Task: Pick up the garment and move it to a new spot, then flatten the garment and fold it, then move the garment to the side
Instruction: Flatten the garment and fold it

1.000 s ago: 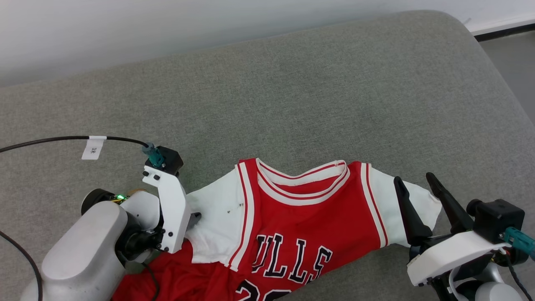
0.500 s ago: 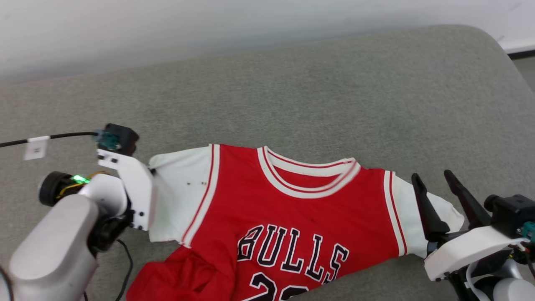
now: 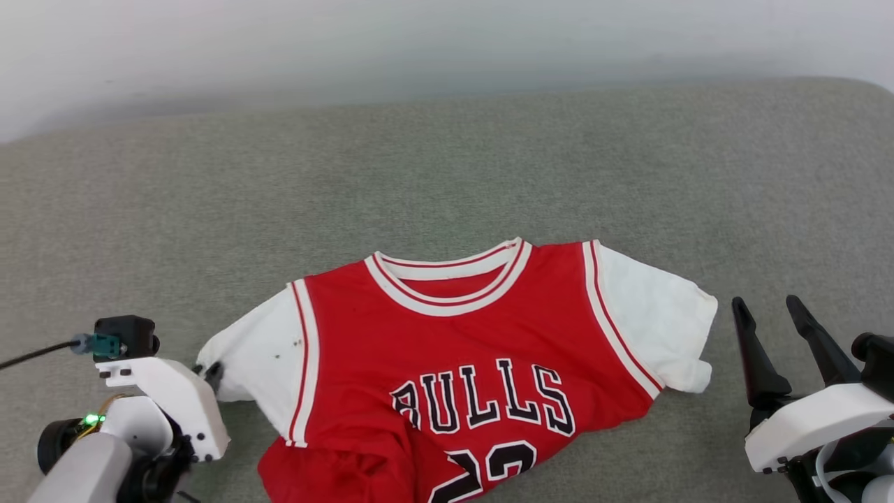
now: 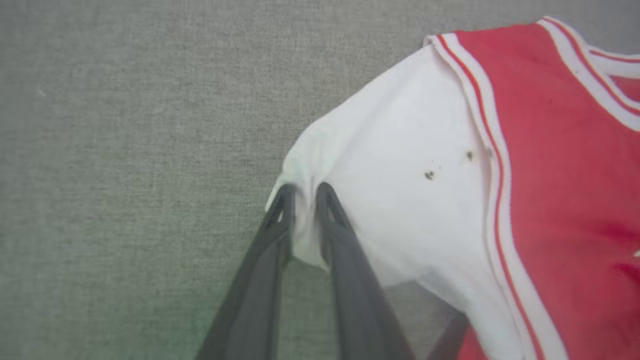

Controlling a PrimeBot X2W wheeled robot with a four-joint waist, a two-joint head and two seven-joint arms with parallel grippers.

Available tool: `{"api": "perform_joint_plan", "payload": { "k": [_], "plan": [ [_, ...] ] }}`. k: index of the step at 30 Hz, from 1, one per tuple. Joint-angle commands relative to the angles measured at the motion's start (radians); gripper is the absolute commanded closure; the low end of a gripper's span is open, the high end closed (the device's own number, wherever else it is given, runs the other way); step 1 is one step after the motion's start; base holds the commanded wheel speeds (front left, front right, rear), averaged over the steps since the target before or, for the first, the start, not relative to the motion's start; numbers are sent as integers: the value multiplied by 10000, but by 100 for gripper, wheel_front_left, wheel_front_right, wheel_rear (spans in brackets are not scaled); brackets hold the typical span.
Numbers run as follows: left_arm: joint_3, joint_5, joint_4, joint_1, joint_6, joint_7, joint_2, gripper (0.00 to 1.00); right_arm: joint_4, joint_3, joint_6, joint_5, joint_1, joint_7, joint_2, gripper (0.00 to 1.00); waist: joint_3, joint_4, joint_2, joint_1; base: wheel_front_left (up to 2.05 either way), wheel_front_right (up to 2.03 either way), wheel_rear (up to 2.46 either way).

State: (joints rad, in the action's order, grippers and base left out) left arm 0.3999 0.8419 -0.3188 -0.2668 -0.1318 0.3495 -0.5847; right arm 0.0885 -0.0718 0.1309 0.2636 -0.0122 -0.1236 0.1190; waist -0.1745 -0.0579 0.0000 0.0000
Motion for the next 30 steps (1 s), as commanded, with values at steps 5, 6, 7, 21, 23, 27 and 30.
{"api": "perform_joint_plan", "payload": {
  "k": [5,6,7,21,23,27,30],
  "plan": [
    [-414,-407,250,208,-174,-2429,769,0,-7,-73,-4,48,210,-199,65,0,575,304,0,0,0,0,0],
    [-357,-535,294,282,-172,-2783,867,0,1,-93,-4,52,248,-258,57,0,693,337,0,0,0,0,0],
    [-393,-686,385,295,-243,-3202,948,0,32,-94,-4,55,296,-308,51,0,795,355,0,0,0,0,0],
    [259,-2642,2076,1054,-1053,-5869,1655,0,-58,-627,-4,435,1019,-1274,-157,0,1792,686,0,0,0,0,0],
    [237,-2768,2320,1202,-1179,-5958,1696,0,-348,-937,-5,612,935,-1747,-133,0,1749,750,0,0,0,0,0],
    [176,-3014,2765,1359,-1305,-6081,1768,0,-1376,-1506,-4,1008,217,-2988,260,0,1509,1030,0,0,0,0,0],
    [212,-3163,3029,1302,-1297,-6093,1869,0,-2488,-1771,-4,1328,-554,-3871,649,0,1251,1309,0,0,0,0,0]
  ]
}}
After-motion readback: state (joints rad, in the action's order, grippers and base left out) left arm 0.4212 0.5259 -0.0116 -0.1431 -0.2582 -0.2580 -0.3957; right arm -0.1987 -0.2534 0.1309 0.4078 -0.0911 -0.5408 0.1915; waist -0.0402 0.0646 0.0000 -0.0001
